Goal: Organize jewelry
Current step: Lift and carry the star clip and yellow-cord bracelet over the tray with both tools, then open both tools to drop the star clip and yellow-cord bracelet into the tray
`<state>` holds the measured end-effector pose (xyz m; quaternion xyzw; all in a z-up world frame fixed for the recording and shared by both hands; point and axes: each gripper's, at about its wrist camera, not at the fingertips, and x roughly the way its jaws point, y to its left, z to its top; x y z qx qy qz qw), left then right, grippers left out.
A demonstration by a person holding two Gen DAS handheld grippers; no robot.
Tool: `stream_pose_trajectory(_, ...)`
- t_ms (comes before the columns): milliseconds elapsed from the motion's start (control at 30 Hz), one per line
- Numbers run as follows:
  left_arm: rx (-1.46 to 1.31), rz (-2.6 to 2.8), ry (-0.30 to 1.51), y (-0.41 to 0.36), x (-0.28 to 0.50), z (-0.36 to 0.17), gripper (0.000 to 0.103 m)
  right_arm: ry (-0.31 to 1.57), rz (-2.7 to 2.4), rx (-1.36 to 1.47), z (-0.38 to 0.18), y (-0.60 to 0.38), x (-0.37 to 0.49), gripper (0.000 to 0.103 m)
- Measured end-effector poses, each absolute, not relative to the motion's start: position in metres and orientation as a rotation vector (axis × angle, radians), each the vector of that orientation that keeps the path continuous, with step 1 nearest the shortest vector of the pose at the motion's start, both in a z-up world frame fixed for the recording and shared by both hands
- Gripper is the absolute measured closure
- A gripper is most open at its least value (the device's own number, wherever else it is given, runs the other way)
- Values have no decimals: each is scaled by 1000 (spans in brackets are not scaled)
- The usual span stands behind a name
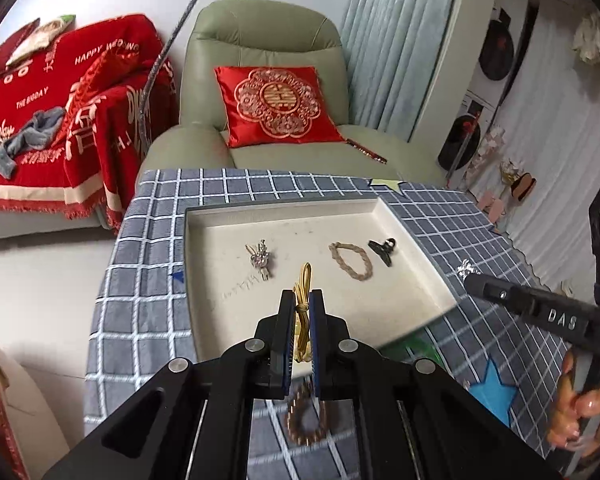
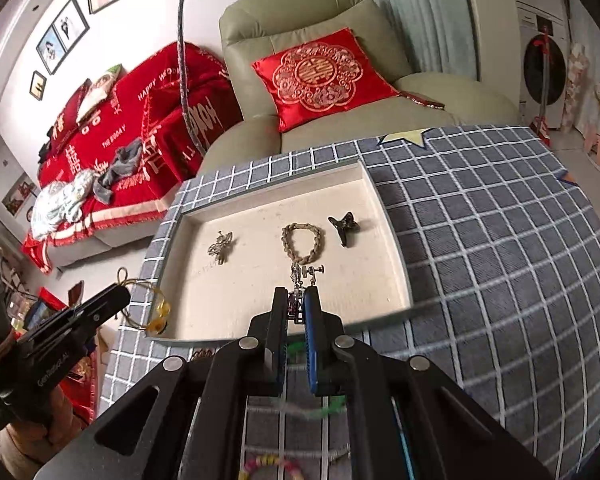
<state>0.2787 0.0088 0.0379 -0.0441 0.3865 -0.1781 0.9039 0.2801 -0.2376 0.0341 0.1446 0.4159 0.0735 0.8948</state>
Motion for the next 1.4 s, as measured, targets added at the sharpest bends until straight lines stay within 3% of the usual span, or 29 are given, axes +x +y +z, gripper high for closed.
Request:
stream_pose_trajectory(467,-39,-329,916,-29,357,-11,81,950,107,322,-21,-240,354,94)
stream_pose_trajectory(1067,179,-180,953,-34,365,-46,81,1004,72,241,-50,-227,376,93)
stream_pose_trajectory(1100,187,-176,950,-35,365,-45,81,1006,76,246,-49,-227,376,91)
stream_pose_trajectory(1167,203,-166,944,-37,364,-45,81,1004,82,261,-49,-228,375,70)
stream_pose_trajectory(1200,207,-163,940,-38,363,-45,81,997,80,273,-47,-230,374,44)
stream_pose_trajectory(1233,209,-163,937,-38,362,-45,81,982,85,285,-45,-231,372,37)
stream_pose_trajectory(1400,216,-151,890,-39,355,-38,81,918,104,352,-25,-237,357,37)
